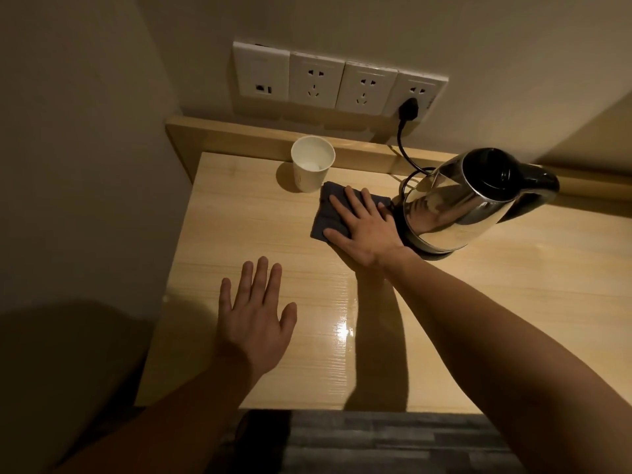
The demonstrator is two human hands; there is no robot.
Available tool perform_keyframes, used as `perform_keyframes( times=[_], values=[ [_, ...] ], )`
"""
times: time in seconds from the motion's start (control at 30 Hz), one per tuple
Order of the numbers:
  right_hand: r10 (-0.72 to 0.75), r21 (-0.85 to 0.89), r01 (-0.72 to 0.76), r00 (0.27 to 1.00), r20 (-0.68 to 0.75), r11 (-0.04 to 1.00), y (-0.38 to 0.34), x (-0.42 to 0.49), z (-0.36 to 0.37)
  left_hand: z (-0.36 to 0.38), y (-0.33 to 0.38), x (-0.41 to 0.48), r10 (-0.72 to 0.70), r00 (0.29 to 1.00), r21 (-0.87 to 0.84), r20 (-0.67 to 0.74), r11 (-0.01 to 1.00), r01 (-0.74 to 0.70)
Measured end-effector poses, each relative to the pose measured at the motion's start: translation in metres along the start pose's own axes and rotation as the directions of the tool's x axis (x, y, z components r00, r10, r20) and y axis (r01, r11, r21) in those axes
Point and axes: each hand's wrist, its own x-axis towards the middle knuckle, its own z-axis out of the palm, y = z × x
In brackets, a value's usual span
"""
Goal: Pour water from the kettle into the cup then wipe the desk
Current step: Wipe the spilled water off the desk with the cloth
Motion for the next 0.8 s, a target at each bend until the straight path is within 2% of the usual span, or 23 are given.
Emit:
perform_keyframes(
  times=[0.27, 0.63, 0.8],
  values=[
    [-0.026, -0.008, 0.025, 0.998, -0.059, 1.000, -0.003, -0.045, 0.024, 0.000, 0.000, 0.002, -0.015, 0.999, 0.007, -0.031, 1.000, 0.015],
    [-0.109, 0.035, 0.109, 0.994, -0.009, 0.993, -0.020, -0.164, 0.058, 0.002, 0.002, -0.002, -0.022, 0.998, -0.013, -0.060, 1.000, 0.021],
    [-0.145, 0.038, 0.145, 0.989, -0.005, 0.989, -0.029, -0.213, 0.078, -0.002, 0.002, 0.000, -0.018, 1.000, -0.004, -0.021, 1.000, 0.018]
  ],
)
